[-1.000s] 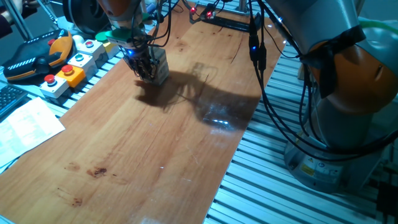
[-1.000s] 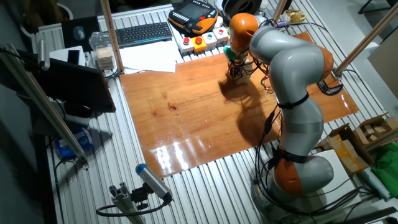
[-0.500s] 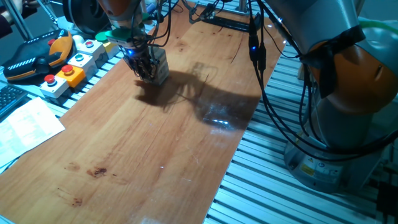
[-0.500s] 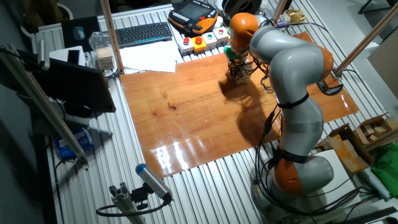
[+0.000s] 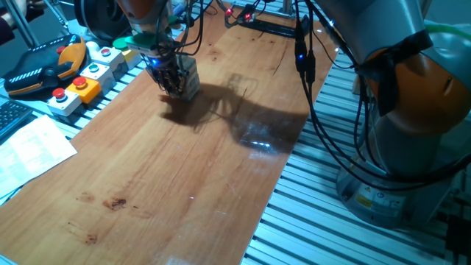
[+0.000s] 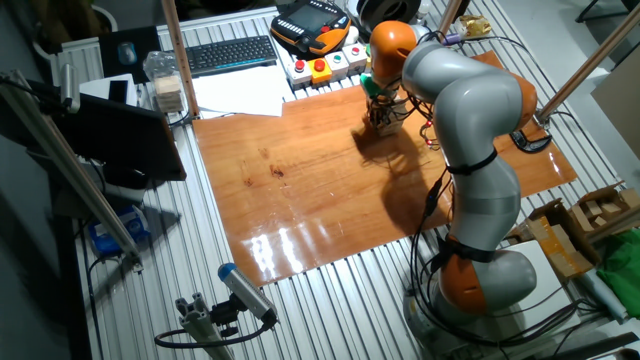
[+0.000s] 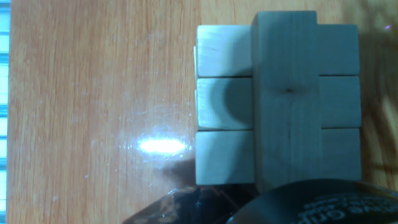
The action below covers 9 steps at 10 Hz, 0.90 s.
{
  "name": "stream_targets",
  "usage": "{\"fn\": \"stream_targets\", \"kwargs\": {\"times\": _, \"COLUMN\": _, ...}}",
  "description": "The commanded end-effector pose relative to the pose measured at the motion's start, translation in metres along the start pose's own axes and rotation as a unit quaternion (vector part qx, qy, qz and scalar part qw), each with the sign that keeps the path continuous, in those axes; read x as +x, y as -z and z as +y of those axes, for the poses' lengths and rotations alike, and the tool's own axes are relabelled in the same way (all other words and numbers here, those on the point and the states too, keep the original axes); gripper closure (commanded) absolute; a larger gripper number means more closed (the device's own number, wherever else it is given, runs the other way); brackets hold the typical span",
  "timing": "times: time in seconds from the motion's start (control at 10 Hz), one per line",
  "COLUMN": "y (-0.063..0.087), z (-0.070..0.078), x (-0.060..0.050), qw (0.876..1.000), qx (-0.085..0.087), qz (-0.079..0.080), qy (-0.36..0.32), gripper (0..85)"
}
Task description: Play Jenga
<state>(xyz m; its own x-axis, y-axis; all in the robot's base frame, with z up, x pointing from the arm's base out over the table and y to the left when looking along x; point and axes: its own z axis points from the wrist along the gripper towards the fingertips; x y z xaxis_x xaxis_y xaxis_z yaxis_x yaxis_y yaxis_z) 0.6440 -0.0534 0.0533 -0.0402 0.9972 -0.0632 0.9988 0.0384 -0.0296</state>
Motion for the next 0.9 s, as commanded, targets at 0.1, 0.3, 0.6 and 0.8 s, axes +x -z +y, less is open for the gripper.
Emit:
{"fn": "stream_targets", "kwargs": {"times": 0.1, "y": 0.0, "z": 0.0, "x": 0.0, "qw": 1.0, "qx": 0.0, "qz": 0.001, "qy": 0.001, "gripper": 73.0}}
{"fn": "stream_targets", "kwargs": {"times": 0.3, "y": -0.0002, "z": 0.0, "x": 0.0001, "qw": 1.0, "qx": -0.001, "qz": 0.002, "qy": 0.001, "gripper": 78.3}}
{"fn": "stream_targets", "kwargs": {"times": 0.6, "y": -0.0001, "z": 0.0, "x": 0.0002, "qw": 1.0, "qx": -0.001, "qz": 0.002, "qy": 0.001, "gripper": 84.3}}
{"fn": "stream_targets", "kwargs": {"times": 0.8, "y": 0.0004, "z": -0.0001, "x": 0.0002, "qw": 1.0, "qx": 0.0, "qz": 0.002, "qy": 0.002, "gripper": 84.3}}
